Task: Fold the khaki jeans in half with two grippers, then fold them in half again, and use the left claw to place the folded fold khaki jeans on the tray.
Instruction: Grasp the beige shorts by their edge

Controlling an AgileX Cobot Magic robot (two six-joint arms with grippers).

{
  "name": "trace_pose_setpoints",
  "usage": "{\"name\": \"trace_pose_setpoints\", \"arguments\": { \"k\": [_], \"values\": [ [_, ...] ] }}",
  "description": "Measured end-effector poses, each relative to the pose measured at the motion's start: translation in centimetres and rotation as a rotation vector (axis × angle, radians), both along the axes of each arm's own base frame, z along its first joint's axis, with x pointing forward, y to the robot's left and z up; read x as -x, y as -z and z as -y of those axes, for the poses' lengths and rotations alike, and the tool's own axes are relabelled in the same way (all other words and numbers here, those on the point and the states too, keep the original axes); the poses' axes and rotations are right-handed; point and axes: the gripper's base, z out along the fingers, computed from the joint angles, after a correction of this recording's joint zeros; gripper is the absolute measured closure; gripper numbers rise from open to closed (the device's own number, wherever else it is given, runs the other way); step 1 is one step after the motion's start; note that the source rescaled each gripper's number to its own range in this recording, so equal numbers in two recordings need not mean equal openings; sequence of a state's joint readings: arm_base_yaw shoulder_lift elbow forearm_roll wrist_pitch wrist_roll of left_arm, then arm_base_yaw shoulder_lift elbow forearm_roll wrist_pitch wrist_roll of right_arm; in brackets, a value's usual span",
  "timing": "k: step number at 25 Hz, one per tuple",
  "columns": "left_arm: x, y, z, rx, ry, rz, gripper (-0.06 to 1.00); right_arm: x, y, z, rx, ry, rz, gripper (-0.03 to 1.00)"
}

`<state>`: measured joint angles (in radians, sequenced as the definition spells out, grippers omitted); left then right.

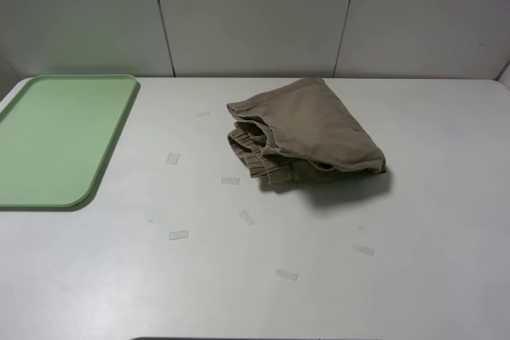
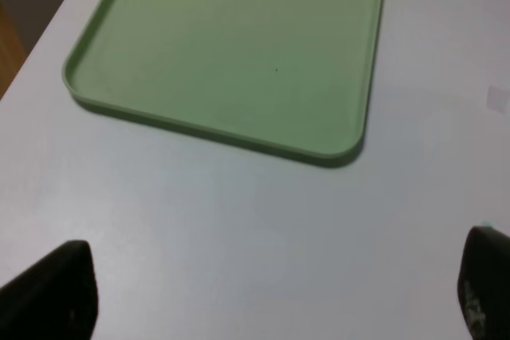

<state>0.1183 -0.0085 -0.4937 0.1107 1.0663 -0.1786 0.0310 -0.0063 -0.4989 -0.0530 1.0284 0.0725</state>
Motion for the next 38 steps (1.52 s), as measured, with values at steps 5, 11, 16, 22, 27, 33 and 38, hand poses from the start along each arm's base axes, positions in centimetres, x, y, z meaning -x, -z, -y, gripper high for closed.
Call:
{"name": "trace_pose_setpoints", "arguments": {
  "k": [5,11,16,22,27,33,38],
  "values": [
    [0.0,0.0,0.0,0.0,0.0,0.0,0.06,0.0,0.0,0.0,0.0,0.0,0.0,-0.03],
    [0.0,0.0,0.0,0.0,0.0,0.0,0.06,0.0,0.0,0.0,0.0,0.0,0.0,-0.03],
    [-0.4,-0.3,-0.1,0.001,0.002,-0.036,0.06,0.0,0.0,0.0,0.0,0.0,0.0,-0.03],
    [-4.0,-3.2,-0.5,-0.005,0.025,-0.206,0.07,0.0,0.0,0.0,0.0,0.0,0.0,-0.03],
    [-8.9,-6.1,-1.0,0.001,0.037,-0.33,0.07,0.0,0.0,0.0,0.0,0.0,0.0,-0.03],
    [-16.2,-7.4,-0.2,-0.054,0.156,-0.441,0.07,0.0,0.0,0.0,0.0,0.0,0.0,-0.03],
    [-22.5,-7.0,2.8,-0.069,0.265,-0.529,0.07,0.0,0.0,0.0,0.0,0.0,0.0,-0.03]
  ]
}}
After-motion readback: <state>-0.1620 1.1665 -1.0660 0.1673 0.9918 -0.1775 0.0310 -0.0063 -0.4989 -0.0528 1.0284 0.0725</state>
